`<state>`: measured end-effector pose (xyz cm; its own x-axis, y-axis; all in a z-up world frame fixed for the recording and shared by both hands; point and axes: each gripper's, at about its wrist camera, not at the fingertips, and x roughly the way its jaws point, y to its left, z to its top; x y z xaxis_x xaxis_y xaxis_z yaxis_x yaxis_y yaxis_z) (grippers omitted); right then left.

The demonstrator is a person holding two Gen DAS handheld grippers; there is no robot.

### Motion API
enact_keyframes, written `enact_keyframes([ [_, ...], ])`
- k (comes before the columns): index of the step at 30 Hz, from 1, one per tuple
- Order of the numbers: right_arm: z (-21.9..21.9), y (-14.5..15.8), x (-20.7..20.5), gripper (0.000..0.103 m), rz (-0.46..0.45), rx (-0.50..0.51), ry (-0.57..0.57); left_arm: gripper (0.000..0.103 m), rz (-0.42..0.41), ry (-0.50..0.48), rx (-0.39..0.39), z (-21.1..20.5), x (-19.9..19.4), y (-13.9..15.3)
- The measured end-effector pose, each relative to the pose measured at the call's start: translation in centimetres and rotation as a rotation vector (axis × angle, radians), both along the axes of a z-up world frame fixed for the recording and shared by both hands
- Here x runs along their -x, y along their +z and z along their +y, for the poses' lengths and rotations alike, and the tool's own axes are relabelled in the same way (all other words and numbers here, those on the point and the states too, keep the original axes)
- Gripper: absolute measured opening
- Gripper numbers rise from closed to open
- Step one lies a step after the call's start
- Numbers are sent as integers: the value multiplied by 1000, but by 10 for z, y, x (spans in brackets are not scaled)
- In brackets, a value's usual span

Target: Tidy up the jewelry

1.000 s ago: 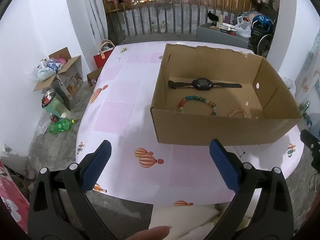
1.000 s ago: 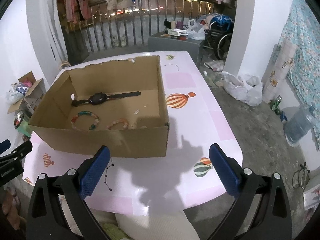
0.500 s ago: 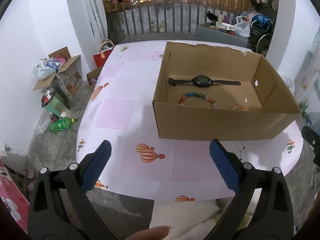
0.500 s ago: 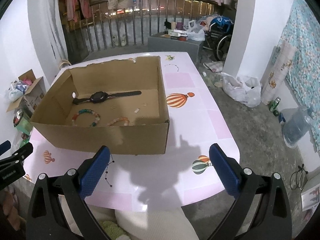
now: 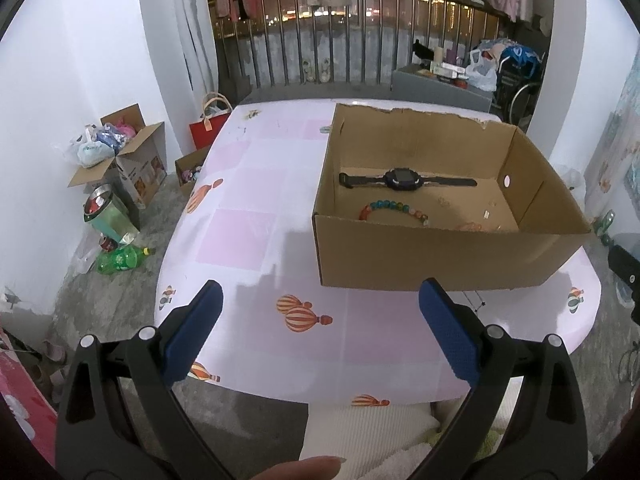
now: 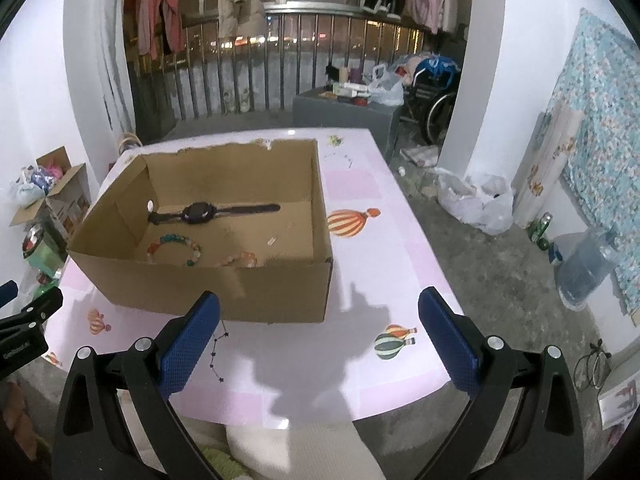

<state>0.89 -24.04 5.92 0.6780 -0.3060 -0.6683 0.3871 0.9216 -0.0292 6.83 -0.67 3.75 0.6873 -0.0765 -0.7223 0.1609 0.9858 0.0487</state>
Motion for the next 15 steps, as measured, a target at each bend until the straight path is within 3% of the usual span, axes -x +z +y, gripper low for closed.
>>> enact_keyframes([
  [6,3,6,9,97,-109,36,-12,95,-72,2,10,4,3,-3],
  [15,4,-9,8,97,-162,45,-16,95,-185,-5,29,6,3,-11],
])
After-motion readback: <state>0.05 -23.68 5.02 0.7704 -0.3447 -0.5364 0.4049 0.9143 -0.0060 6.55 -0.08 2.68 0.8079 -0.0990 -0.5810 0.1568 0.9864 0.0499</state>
